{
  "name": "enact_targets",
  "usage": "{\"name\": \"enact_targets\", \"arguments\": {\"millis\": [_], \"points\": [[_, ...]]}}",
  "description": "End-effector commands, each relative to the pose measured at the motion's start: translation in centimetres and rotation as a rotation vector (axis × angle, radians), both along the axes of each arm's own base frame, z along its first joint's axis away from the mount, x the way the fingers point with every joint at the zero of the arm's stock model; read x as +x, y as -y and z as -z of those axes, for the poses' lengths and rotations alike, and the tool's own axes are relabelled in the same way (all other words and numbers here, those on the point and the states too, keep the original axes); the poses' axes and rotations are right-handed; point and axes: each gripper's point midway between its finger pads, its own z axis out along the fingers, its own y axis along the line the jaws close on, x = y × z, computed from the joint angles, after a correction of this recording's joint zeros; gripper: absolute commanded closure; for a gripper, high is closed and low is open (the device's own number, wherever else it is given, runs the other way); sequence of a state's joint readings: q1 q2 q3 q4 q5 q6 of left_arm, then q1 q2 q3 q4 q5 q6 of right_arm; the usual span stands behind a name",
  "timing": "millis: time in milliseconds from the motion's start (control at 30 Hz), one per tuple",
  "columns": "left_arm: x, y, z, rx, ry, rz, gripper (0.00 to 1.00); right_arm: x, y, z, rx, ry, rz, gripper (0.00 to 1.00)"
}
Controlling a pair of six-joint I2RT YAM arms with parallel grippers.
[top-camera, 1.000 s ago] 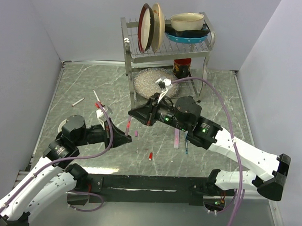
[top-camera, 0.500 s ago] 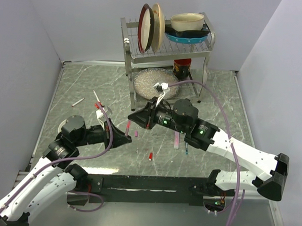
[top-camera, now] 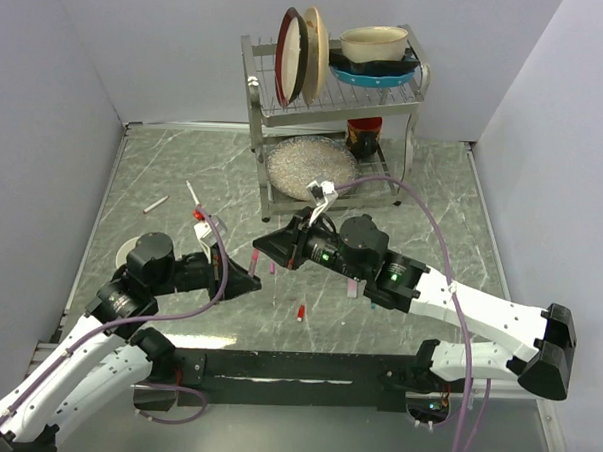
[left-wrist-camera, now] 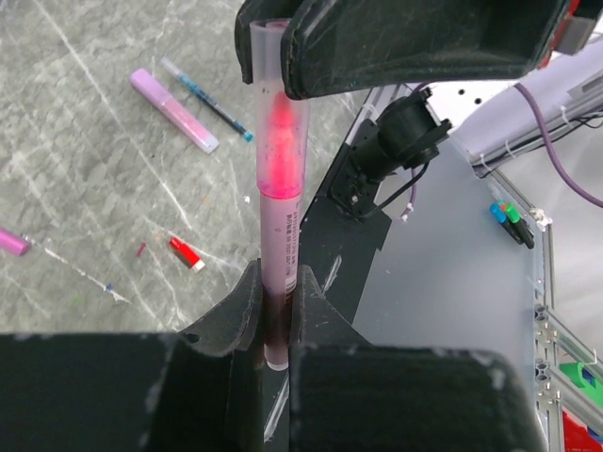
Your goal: Insert the pens into the pen caps
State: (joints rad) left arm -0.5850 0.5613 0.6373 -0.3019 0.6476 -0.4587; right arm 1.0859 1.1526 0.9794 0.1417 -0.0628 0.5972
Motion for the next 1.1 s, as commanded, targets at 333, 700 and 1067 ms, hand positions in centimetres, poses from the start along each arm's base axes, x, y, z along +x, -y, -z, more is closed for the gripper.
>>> {"name": "enact_targets", "arguments": {"millis": [333,700,1067], "points": [[7.0,0.0,-6.1,-0.071,0.166,-0.252,0.99,-12.7,-2.5,10.6,-0.176,-0.22,-0.361,1.0],[8.1,-1.2,-8.3,-0.105,0.21,-0.289,0.99,-15.5,-1.1,11.4,-0.14,-0.289,-0.406,1.0],[2.7,-0.1,-5.9,-0.079,0.182,-0.018,0.57,-2.0,1.8,2.0,-0.05,-0.185,0.071,1.0]]}}
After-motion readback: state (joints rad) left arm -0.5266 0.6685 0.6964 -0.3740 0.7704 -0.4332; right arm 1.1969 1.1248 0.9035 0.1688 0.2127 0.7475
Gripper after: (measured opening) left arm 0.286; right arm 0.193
